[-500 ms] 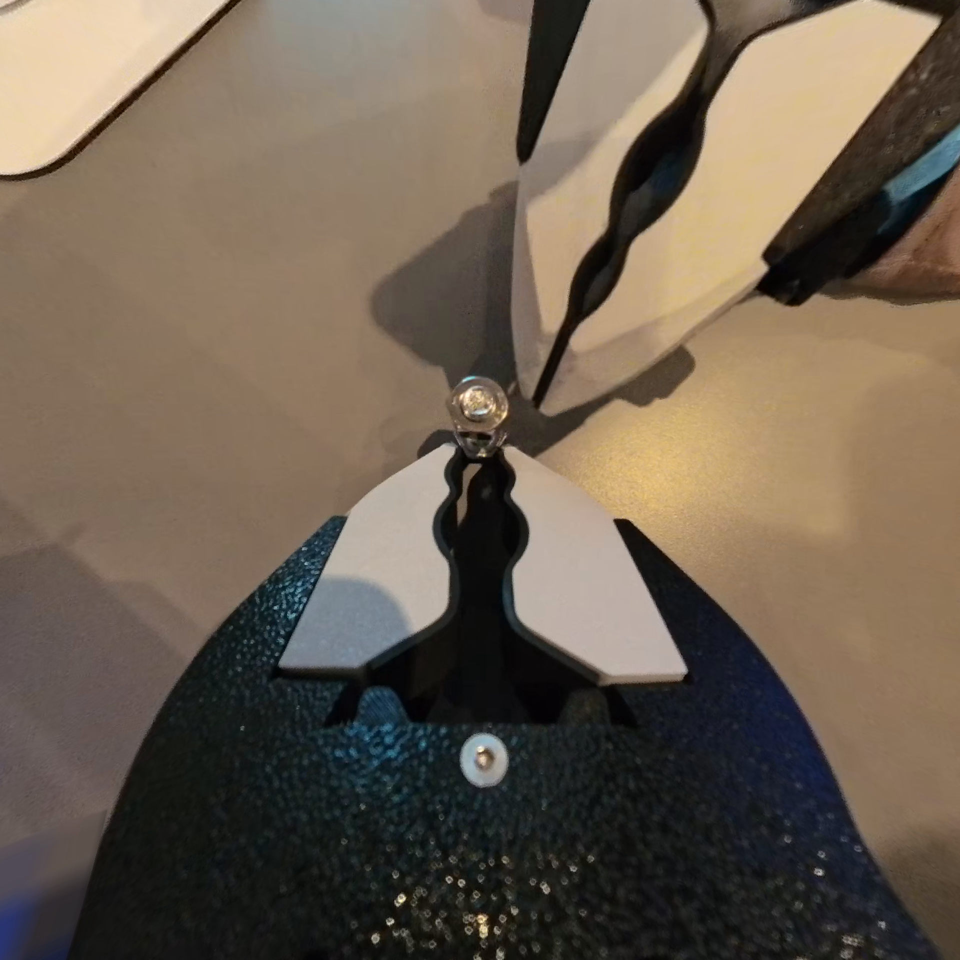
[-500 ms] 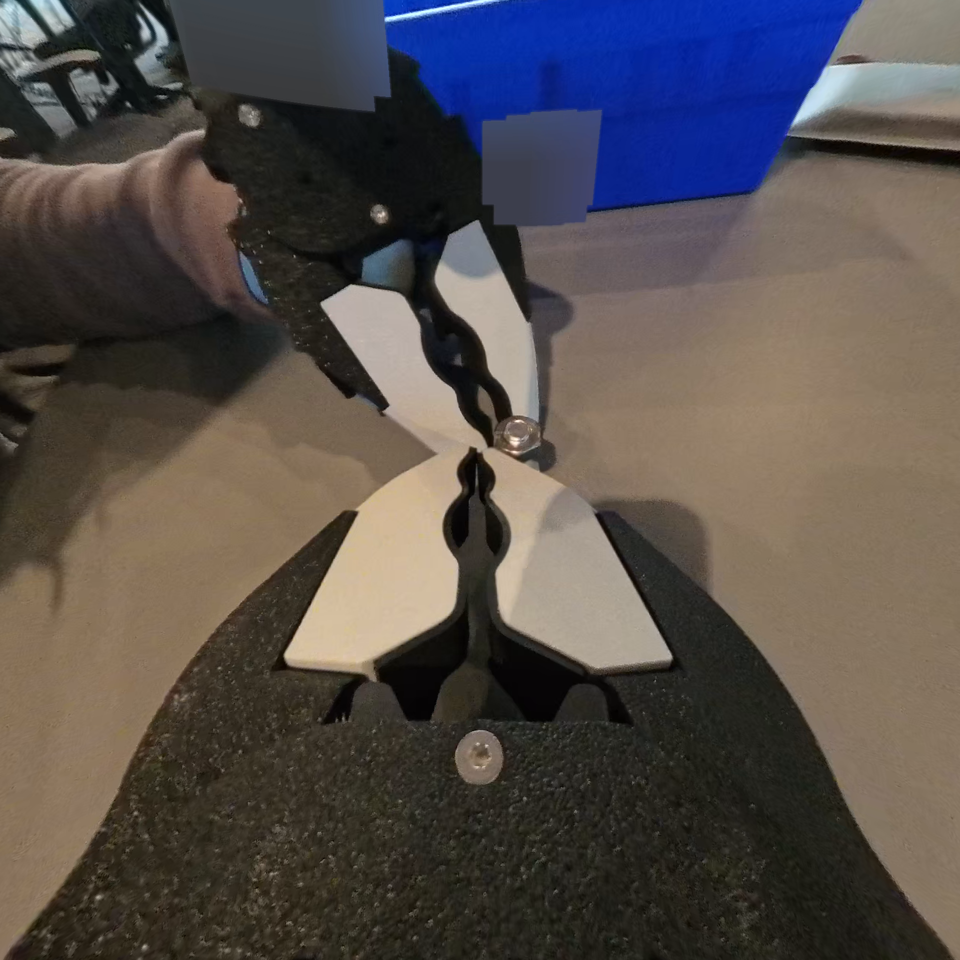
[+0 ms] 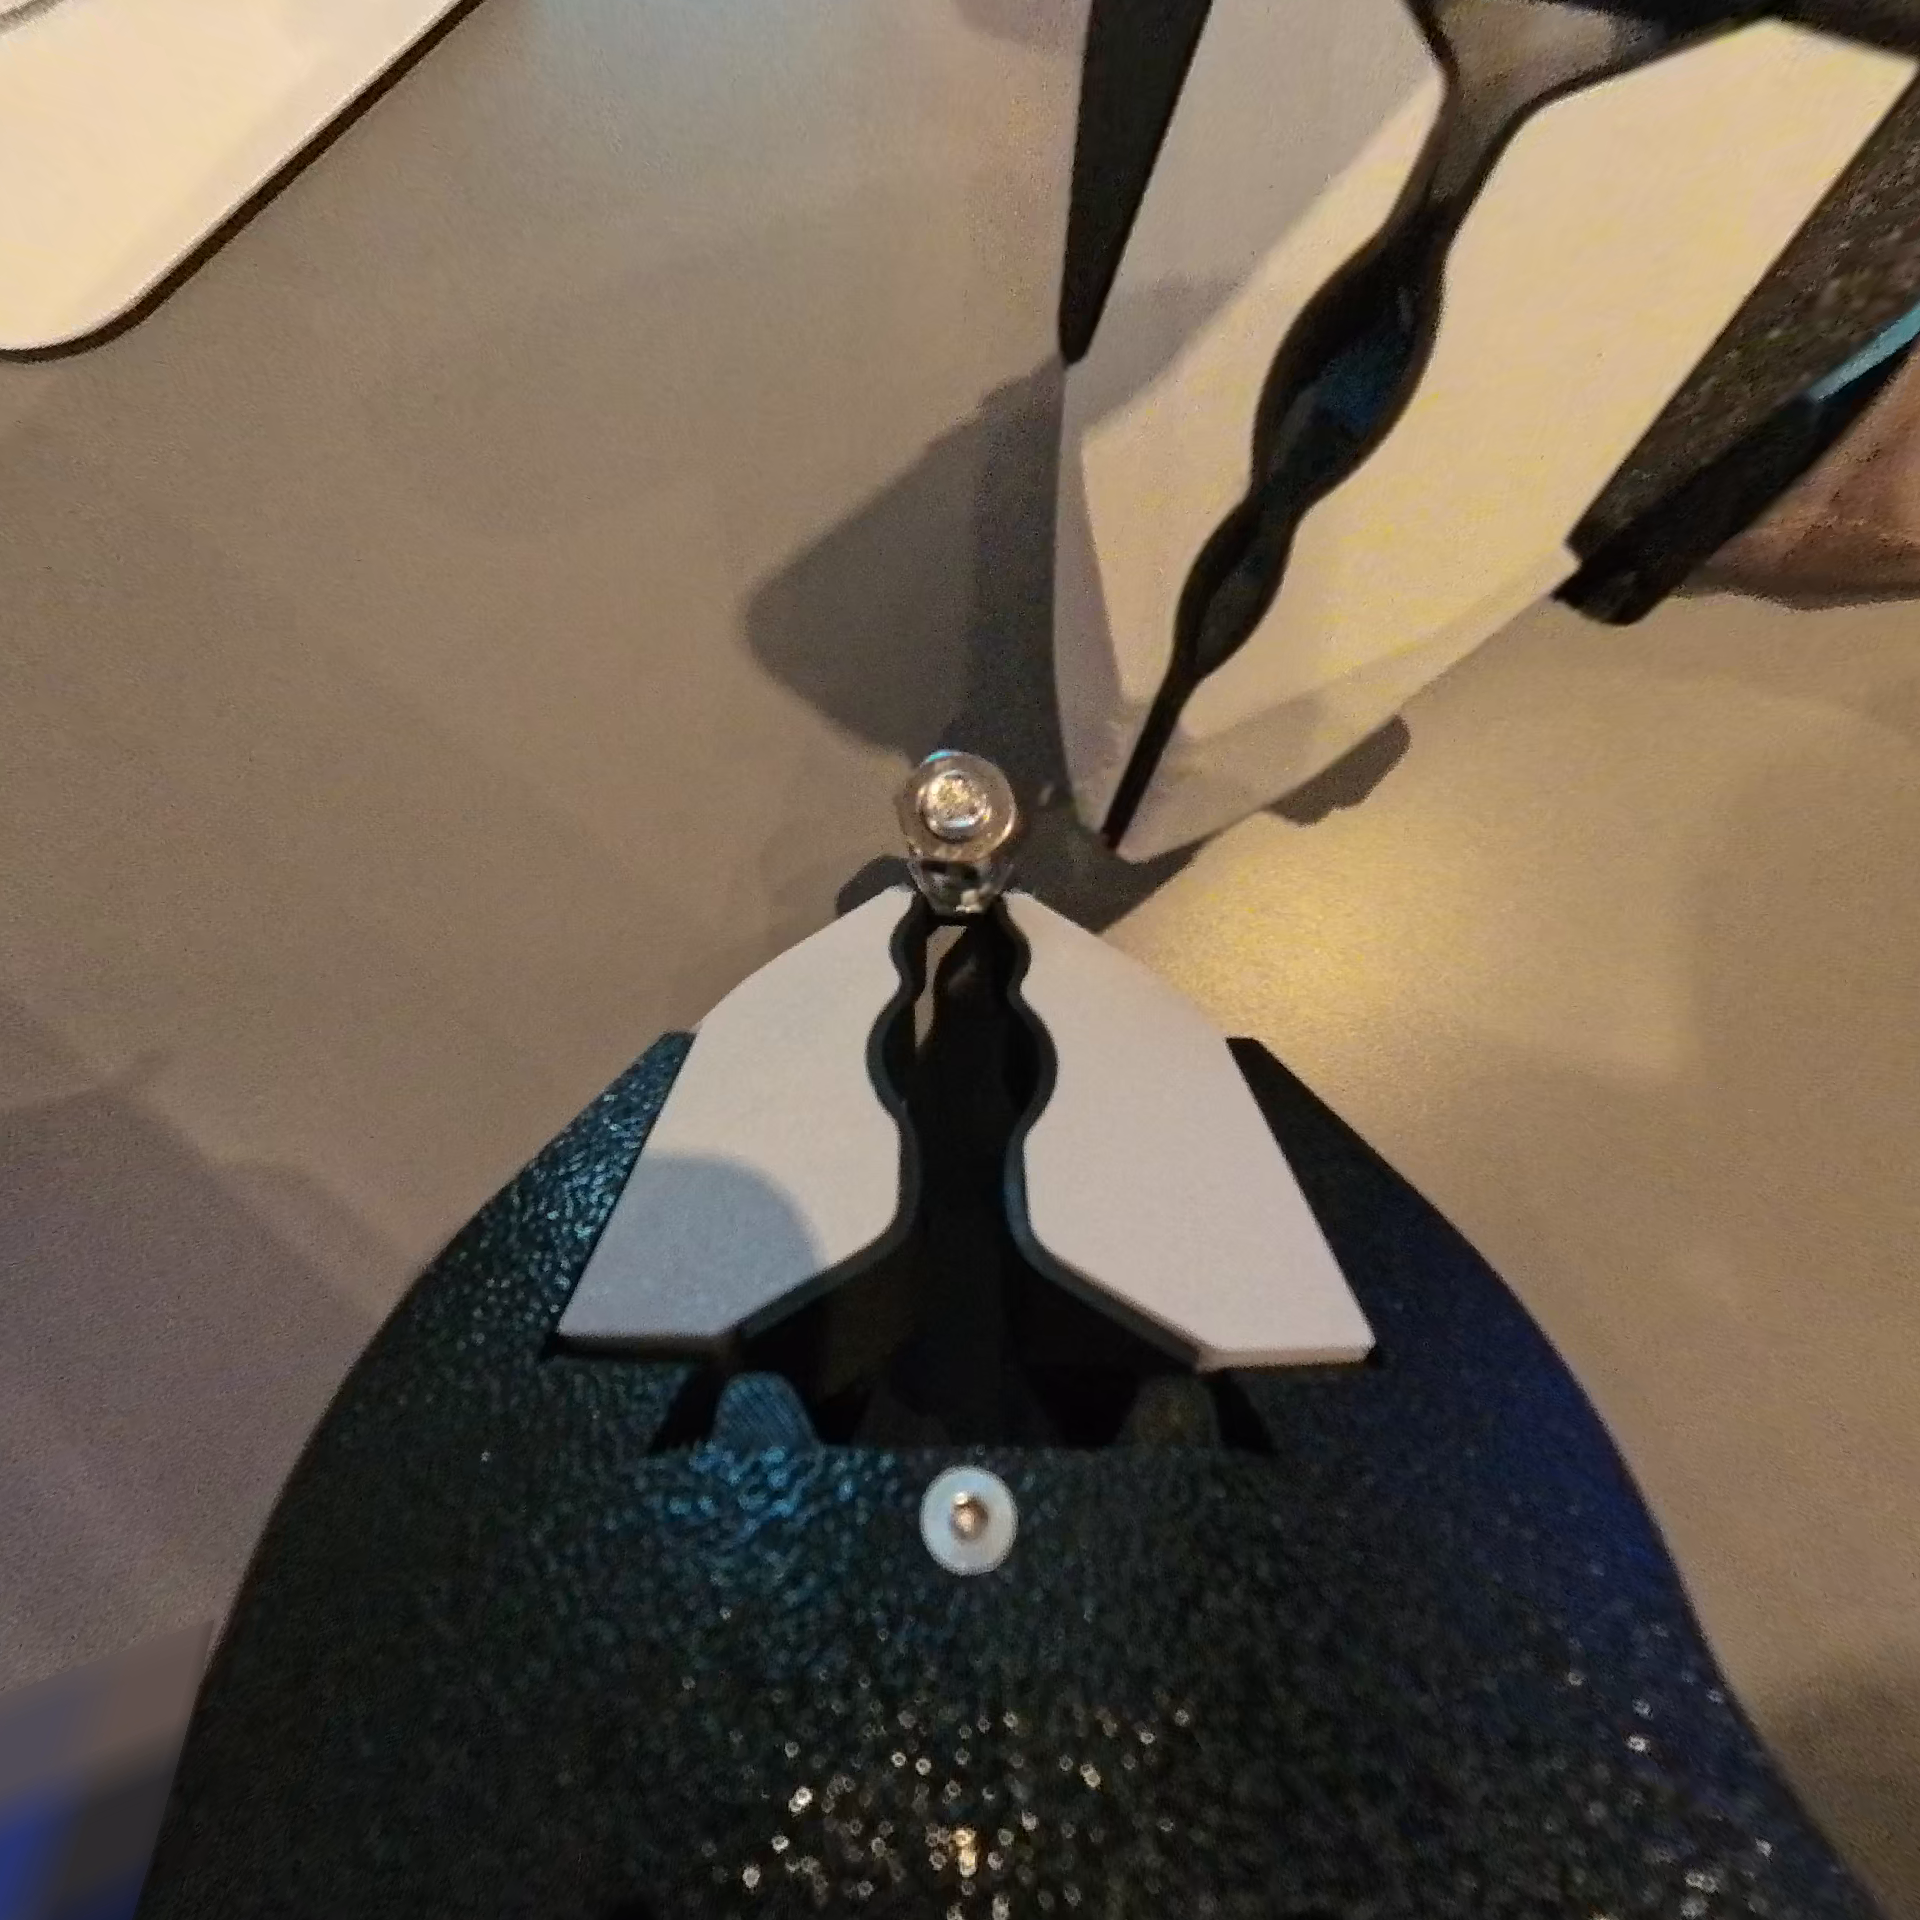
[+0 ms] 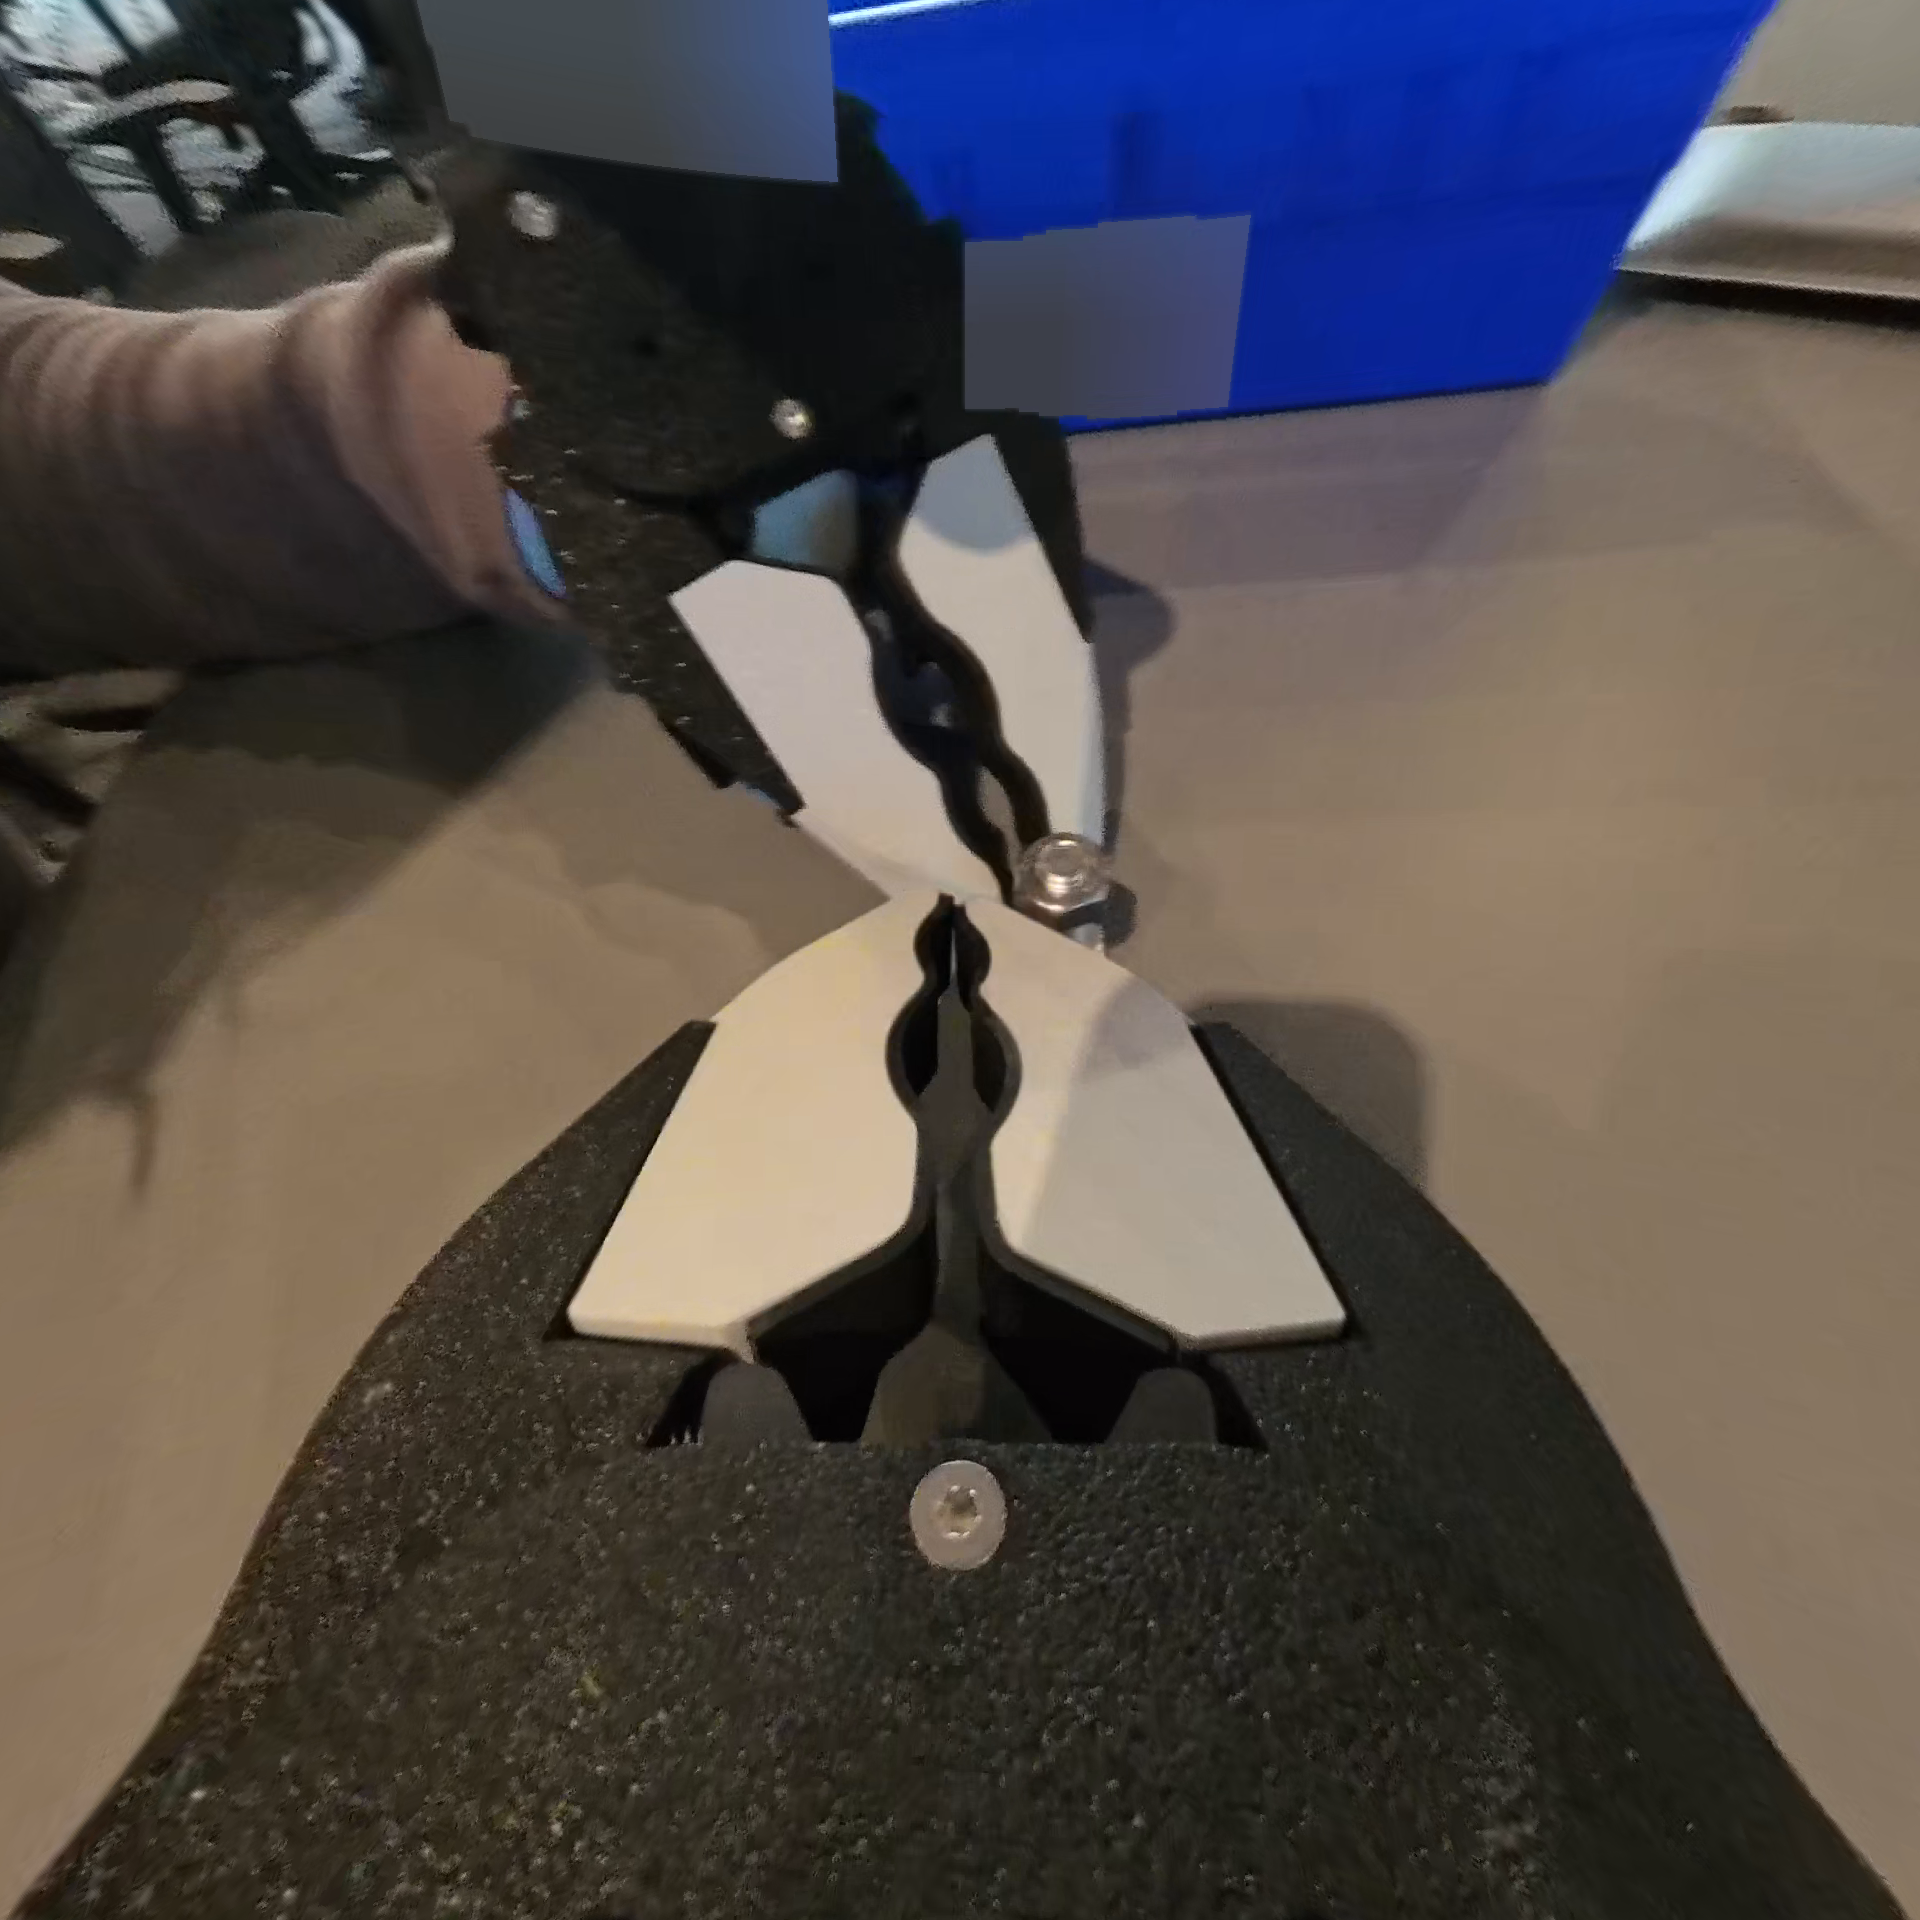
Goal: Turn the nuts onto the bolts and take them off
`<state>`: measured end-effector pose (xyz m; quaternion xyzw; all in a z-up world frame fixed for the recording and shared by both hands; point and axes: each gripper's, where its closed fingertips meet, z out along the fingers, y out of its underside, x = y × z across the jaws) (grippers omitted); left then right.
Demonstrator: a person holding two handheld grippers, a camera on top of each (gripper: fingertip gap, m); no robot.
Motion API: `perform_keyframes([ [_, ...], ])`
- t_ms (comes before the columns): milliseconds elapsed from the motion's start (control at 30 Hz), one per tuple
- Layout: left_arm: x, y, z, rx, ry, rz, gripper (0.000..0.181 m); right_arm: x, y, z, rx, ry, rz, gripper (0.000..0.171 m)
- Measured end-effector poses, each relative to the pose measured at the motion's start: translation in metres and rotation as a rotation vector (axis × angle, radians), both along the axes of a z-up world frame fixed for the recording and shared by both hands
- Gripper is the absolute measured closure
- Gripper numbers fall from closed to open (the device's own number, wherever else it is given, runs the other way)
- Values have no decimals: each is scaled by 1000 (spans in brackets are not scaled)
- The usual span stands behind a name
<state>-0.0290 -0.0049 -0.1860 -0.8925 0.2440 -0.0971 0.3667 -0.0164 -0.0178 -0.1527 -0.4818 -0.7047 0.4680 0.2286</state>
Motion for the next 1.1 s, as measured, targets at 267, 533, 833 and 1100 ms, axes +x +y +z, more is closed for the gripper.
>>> perform_keyframes([
  [267,0,0,0,0,0,1,170,-9,29,8,-46,43,-197,171],
  [533,0,0,0,0,0,0,171,-2,4,-1,5,-6,-29,171],
  [833,0,0,0,0,0,1,171,-10,30,4,-47,14,-198,171],
  [1100,0,0,0,0,0,0,171,-2,12,4,-84,-1,-68,171],
])
